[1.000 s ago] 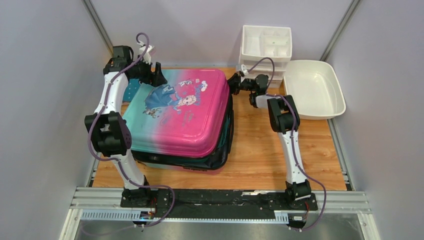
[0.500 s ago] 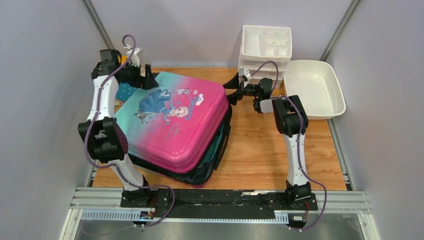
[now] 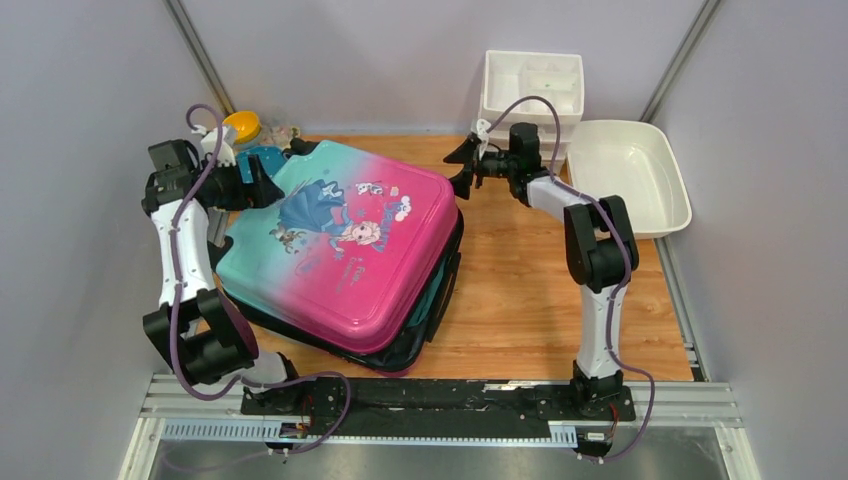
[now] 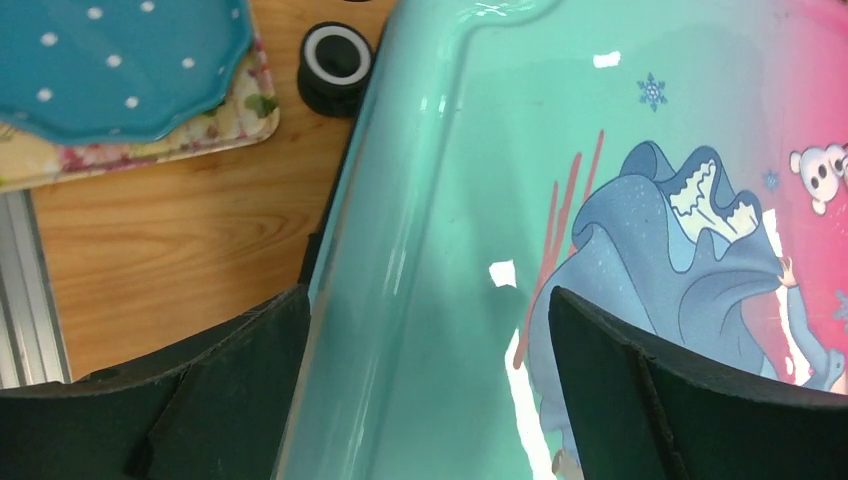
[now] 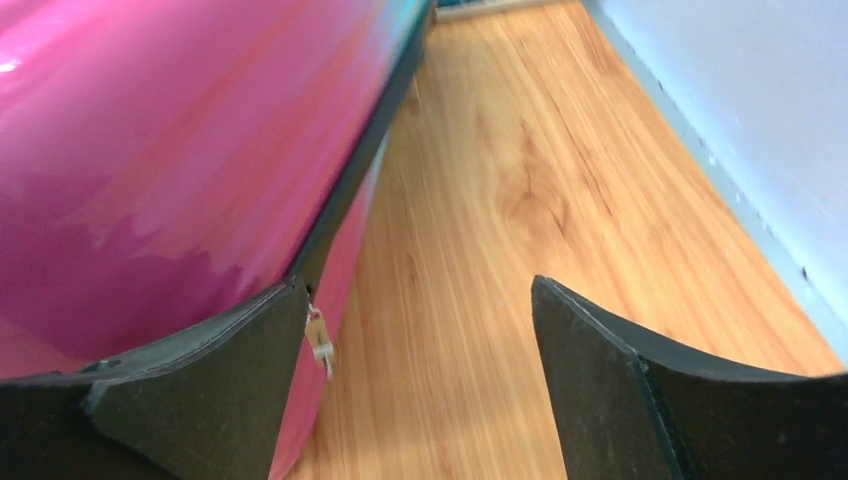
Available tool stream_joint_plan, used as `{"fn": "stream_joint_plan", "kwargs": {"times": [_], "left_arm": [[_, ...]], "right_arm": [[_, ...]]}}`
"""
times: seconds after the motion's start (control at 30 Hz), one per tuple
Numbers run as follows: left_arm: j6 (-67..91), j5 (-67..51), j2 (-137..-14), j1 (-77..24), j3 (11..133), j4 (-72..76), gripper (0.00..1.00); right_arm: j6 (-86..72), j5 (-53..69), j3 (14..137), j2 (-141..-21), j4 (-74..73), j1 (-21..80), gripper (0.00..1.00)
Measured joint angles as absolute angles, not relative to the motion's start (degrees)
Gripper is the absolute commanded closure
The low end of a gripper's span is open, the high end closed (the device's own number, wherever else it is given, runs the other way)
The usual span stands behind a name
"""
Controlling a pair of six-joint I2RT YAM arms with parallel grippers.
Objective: Open, take out, and arrange the luggage
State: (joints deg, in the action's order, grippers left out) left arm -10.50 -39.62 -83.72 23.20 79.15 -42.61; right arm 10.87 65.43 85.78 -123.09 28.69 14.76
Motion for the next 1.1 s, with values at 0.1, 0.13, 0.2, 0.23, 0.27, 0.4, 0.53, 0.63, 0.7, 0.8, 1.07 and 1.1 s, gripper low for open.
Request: {"fn": "stream_joint_plan", "kwargs": {"times": [0.1,0.13,0.2,0.23,0.27,0.4,0.53,0.63,0.7,0.8,1.07,1.1], "left_arm": [[-6.1,-40.4,-82.0,27.2,78.8,-42.9,0.04],[-5.3,-40.5,-81.7,28.0,78.6,-42.9,0.04],[-4.6,-40.5,-80.9,30.0,77.7,-43.0,0.04],[-4.4,-40.5,-80.3,30.5,76.7,-43.0,0.04],[-4.3,-40.7,-79.4,30.8,75.4,-43.1,0.04],[-3.9,-42.3,-75.3,32.4,69.8,-41.6,0.05],[-4.0,-44.9,-72.0,35.2,65.4,-40.5,0.06],[-4.2,-46.4,-70.9,35.8,63.2,-38.7,0.06],[-4.3,-47.1,-70.5,36.0,62.4,-37.7,0.06],[-4.1,-48.1,-70.3,36.2,61.6,-36.5,0.06],[-3.4,-50.2,-75.7,36.4,62.7,-35.5,0.12],[-3.4,-50.9,-76.9,36.5,63.2,-35.5,0.12]], "right_arm": [[16.0,61.0,87.9,-121.0,13.9,14.5,0.09],[17.0,60.0,88.1,-120.0,10.0,14.0,0.09],[19.0,58.2,87.9,-117.3,2.1,12.7,0.09],[19.9,56.8,87.2,-115.2,-1.1,11.6,0.09],[20.9,55.9,85.8,-112.7,-4.4,10.3,0.09],[23.0,53.3,81.0,-102.4,-13.8,6.6,0.13],[25.4,52.4,76.4,-91.0,-23.2,7.9,0.16],[28.9,49.9,68.3,-80.8,-25.7,13.8,0.14],[31.0,47.0,60.9,-73.3,-23.7,19.1,0.15],[33.1,44.9,50.8,-63.5,-21.9,27.2,0.18],[32.9,36.9,45.8,-65.2,-14.2,37.6,0.27],[32.9,35.8,45.5,-66.0,-13.4,38.7,0.32]]}}
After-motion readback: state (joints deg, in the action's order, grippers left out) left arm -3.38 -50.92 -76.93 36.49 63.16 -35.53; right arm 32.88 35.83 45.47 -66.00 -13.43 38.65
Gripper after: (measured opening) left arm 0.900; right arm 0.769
